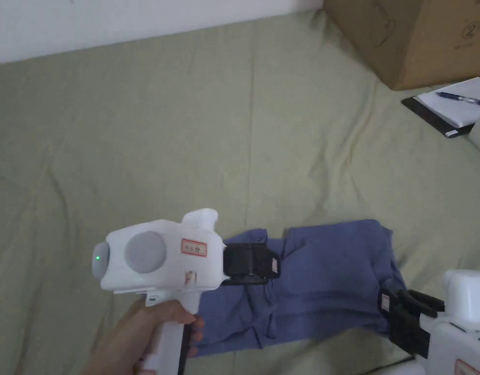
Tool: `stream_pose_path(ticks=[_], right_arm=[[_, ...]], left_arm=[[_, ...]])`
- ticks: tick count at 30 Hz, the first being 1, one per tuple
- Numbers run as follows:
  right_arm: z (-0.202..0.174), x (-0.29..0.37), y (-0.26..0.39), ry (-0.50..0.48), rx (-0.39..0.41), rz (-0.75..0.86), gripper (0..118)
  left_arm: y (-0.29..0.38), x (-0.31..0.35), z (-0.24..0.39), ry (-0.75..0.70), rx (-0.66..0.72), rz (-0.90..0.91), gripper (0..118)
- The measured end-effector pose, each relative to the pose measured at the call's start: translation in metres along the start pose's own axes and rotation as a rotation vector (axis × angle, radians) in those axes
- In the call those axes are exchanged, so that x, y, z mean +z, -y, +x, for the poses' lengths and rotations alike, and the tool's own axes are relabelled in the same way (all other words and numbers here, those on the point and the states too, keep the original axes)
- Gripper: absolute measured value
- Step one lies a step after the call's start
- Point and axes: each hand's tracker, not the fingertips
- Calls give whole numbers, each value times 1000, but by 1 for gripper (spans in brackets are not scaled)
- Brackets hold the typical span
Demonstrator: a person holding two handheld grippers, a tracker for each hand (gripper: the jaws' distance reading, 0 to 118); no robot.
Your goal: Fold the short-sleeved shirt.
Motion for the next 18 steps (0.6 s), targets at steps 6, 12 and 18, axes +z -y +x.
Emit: stream_pose_path(ticks=[6, 12, 18], right_arm=[[-7, -4, 1, -37, -5, 10, 0], [-23, -9, 3, -75, 32, 17, 0], [-18, -10, 0, -96, 46, 5, 0]], left_arm=[[4, 60, -26, -92, 16, 110, 59], [16, 28, -39, -147, -9, 41, 0], [23, -7, -14, -14, 0, 51, 0]])
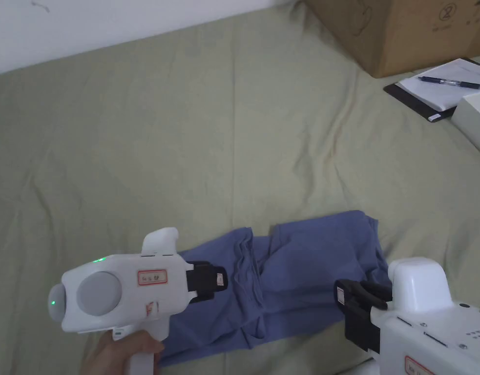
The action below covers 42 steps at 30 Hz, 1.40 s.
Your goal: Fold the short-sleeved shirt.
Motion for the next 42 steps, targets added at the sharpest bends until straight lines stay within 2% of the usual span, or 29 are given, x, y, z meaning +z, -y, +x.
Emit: stream_pose_path(ticks=[3, 6, 8, 13, 15, 18, 21, 25, 26, 27, 28, 29, 30, 31, 34, 36, 39, 42], right_arm=[[7, 4, -2, 8, -2, 5, 0], [9, 12, -2, 18, 5, 27, 0], [9, 16, -3, 22, 9, 49, 0], [-2, 21, -6, 28, 41, 110, 0], [-8, 23, -8, 30, 69, 129, 0], [-20, 27, -11, 29, 102, 159, 0], [-33, 31, -12, 49, 167, 218, 0], [-50, 25, -18, 44, 201, 213, 0], [-54, 22, -19, 48, 206, 206, 0], [-57, 20, -20, 45, 210, 202, 0], [-60, 18, -21, 40, 212, 196, 0], [-63, 16, -23, 36, 213, 188, 0], [-66, 14, -23, 35, 213, 183, 0], [-69, 12, -24, 36, 216, 176, 0], [-75, 5, -24, 80, 269, 141, 0], [-77, 3, -25, 105, 299, 119, 0], [-80, 2, -28, 112, 301, 119, 0], [-81, 2, -31, 137, 308, 147, 0]], left_arm=[[-1, -27, 14, -48, -54, -99, 0], [4, -36, 30, -47, -61, -103, 0], [8, -36, 39, -8, -104, -97, 0], [11, -22, 46, 144, -50, -106, 0], [11, -4, 43, 137, -66, -79, 0], [7, 33, 17, 114, -52, 1, 0], [5, 75, -35, 130, 63, 55, 0], [21, 120, -106, 135, 185, 70, 5], [28, 128, -122, 123, 219, 88, 11], [33, 133, -137, 135, 248, 107, 23], [36, 135, -147, 133, 286, 116, 54], [40, 134, -156, 132, 331, 120, 80], [42, 132, -166, 147, 361, 123, 100], [42, 127, -172, 191, 383, 113, 112], [38, 106, -180, 293, 410, 96, 112], [33, 89, -183, 297, 401, 84, 112], [25, 63, -183, 296, 382, 32, 113], [16, 51, -190, 382, 343, 17, 113]])
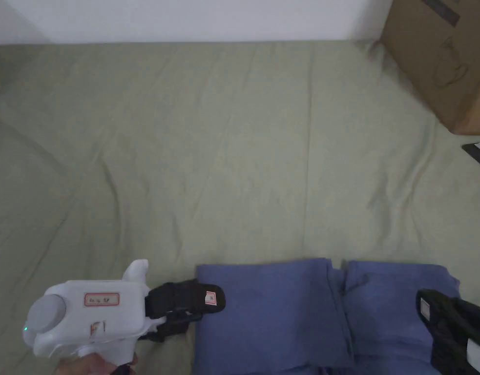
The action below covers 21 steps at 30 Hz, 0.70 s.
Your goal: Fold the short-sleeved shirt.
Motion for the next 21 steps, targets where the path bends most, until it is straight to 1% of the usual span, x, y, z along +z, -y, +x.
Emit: stream_pose_path(ticks=[2, 3, 4, 6, 7, 8, 9, 10, 11, 12, 15, 16, 18, 20, 21], right_arm=[[1, -4, -3, 9, -3, -3, 0], [0, -5, -5, 7, -9, -4, 0], [-1, -7, -5, 7, -18, -6, 0], [-1, -10, -5, 1, -40, -13, 0], [-2, -11, -6, -4, -47, -18, 0], [-3, -12, -6, -8, -50, -21, 0], [-4, -13, -5, -12, -49, -28, 0], [-5, -13, -5, -10, -45, -31, 0], [-6, -12, -5, -7, -39, -34, 0], [-7, -11, -4, -4, -33, -40, 0], [-4, -10, -3, 2, -29, -47, 0], [-2, -10, -2, 7, -34, -50, 0], [0, -10, -2, 18, -51, -52, 0], [3, -10, -1, 21, -63, -55, 0], [4, -9, -1, 22, -67, -56, 0]], left_arm=[[-5, -4, -1, 25, 5, -32, 111], [-7, -7, -2, 31, 28, -34, 108], [-9, -9, -3, 45, 39, -44, 91], [-12, -10, -10, 55, 47, -31, 43], [-13, -15, -14, 34, 70, -27, 31], [-13, -22, -21, -24, 102, -42, 25], [-11, -27, -30, -30, 115, -57, 22], [-9, -27, -33, 86, 144, -39, 20], [-8, -26, -36, 109, 189, -29, 19], [-8, -23, -35, 115, 200, -24, 18], [-8, -14, -31, 63, 155, -31, 14], [-7, -12, -31, 39, 181, -20, 11], [-4, -8, -24, 42, 176, -28, 9], [-3, -5, -12, 14, 83, -38, 9], [-4, -3, -9, -1, 78, -57, 9]])
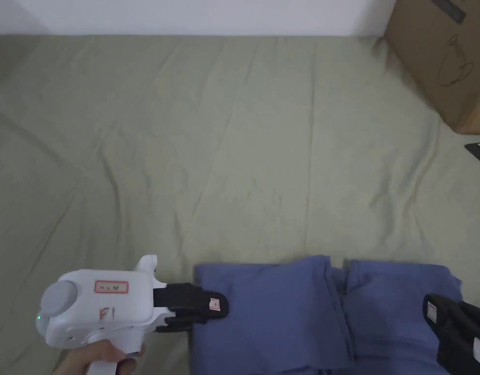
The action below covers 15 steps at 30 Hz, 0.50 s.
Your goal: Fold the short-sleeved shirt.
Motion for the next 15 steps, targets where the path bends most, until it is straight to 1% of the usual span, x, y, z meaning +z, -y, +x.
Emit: stream_pose_path(ticks=[2, 4, 7, 8, 10, 13, 15], right_arm=[[0, 2, 0, -1, -2, -3, 0], [-1, 6, -1, 6, 3, 2, 0], [-2, 10, -4, 13, 8, 10, 0], [-1, 11, -4, 13, 8, 11, 0], [-1, 11, -4, 19, 2, 13, 0], [0, 14, -1, 12, -4, 19, 0], [2, 11, 3, 4, -16, 17, 0]], left_arm=[[-4, 5, 9, 0, 9, 16, 9], [-5, 16, 14, 1, -11, 34, 9], [-10, 44, 20, -26, -44, 73, 9], [-10, 59, 19, -45, -36, 93, 9], [-10, 92, 24, -115, -57, 110, 9], [-9, 148, 32, -292, -102, 131, 9], [-11, 180, 34, -372, -75, 161, 9]])
